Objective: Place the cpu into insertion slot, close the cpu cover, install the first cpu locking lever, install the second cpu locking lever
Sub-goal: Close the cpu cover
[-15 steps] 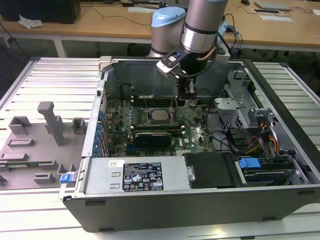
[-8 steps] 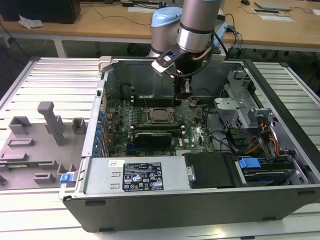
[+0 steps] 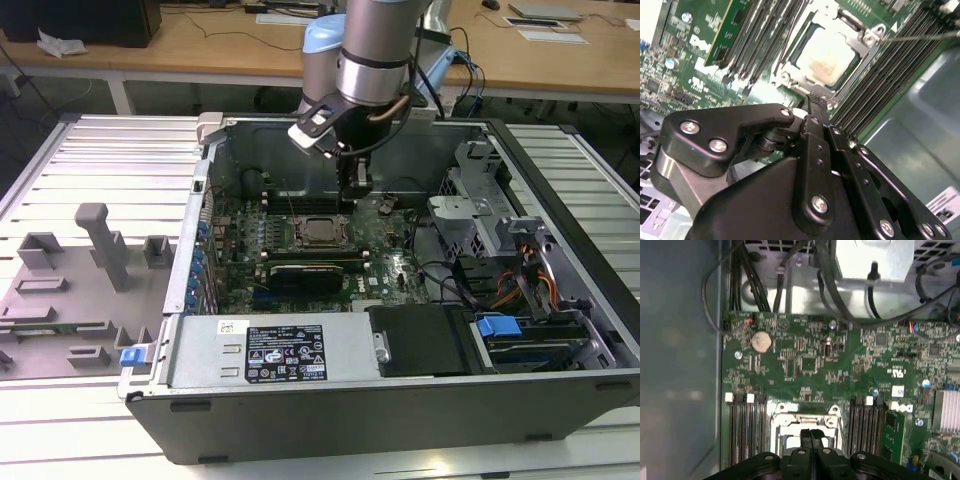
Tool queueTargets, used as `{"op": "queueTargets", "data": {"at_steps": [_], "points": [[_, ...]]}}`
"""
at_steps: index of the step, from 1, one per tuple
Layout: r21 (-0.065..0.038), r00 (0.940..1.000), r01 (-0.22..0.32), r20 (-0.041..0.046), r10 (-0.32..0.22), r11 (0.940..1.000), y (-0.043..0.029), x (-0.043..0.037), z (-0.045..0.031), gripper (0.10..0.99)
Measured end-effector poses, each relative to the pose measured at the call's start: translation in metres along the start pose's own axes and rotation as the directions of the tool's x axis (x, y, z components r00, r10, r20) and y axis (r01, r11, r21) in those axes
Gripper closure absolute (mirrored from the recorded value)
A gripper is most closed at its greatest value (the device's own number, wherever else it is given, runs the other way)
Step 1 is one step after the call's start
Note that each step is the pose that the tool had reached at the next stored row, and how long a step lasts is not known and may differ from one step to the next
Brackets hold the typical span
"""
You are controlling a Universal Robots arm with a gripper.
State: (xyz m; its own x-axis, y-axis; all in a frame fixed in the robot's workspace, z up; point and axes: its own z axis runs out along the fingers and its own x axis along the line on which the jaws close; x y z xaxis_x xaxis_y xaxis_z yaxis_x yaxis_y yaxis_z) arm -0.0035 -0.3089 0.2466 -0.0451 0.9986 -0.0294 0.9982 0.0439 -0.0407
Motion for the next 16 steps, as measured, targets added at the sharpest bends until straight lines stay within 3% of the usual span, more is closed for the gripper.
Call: {"op": "queueTargets", "data": {"at_steps": [1,2,7,11,16], "points": [[-0.005,1.0000,0.000,0.0002,0.000,1.0000,-0.0021,-0.0001,0.0005,0.980],[-0.016,1.0000,0.000,0.0005,0.000,0.9999,-0.0065,-0.0006,0.0019,0.980],[-0.041,1.0000,-0.001,-0.0004,0.001,0.9992,-0.0217,-0.0014,0.0047,0.980],[-0.043,1.0000,-0.001,-0.0004,0.001,0.9991,-0.0286,-0.0013,0.0071,0.980],[-0.043,1.0000,-0.001,-0.0004,0.001,0.9991,-0.0293,-0.0012,0.0088,0.980]]}}
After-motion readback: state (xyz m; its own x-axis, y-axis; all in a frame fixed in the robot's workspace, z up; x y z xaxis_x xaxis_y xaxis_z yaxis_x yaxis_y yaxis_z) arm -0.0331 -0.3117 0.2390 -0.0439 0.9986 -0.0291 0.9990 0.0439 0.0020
